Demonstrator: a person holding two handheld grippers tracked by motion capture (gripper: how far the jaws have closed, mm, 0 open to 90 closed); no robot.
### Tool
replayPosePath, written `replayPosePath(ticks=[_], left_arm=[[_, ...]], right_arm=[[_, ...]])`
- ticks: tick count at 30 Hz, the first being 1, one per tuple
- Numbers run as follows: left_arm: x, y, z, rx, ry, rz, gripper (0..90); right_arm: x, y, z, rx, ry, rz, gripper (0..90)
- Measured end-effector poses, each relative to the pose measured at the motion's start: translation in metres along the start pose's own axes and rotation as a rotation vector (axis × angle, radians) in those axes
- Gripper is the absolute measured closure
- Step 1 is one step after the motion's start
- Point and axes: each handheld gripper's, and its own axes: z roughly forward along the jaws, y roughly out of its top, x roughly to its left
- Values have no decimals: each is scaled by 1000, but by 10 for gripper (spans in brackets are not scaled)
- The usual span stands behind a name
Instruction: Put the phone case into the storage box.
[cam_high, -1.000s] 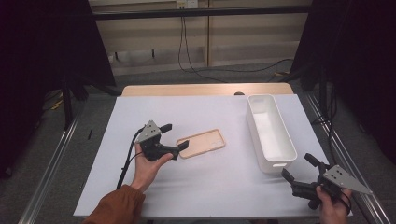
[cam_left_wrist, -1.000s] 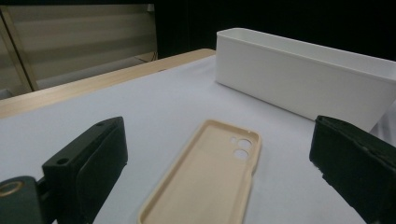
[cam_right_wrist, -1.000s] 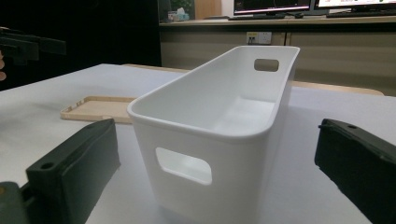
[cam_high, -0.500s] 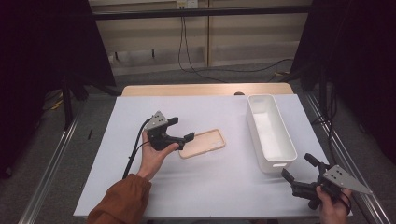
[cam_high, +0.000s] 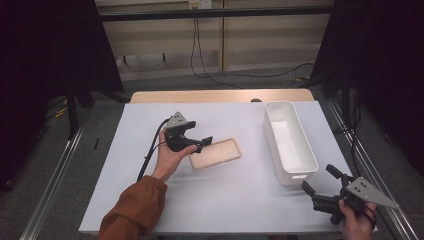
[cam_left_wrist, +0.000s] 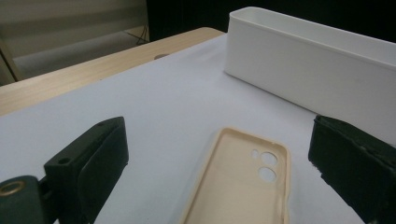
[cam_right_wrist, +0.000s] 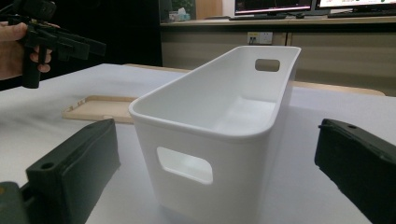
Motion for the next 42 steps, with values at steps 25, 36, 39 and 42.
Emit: replayPosePath(ticks=[25,36,39,42], left_arm=[[7,16,32,211,-58,62,47],[9,16,49,360,-71,97,94],[10,13,51,392,-59,102,129],[14,12,52,429,-57,94,139]], right_arm=[[0,0,0,2,3,-3,0],[0,0,-1,5,4,-4,0],[0,0,0,5,5,-1,0],[0,0,0,6,6,-3,0]])
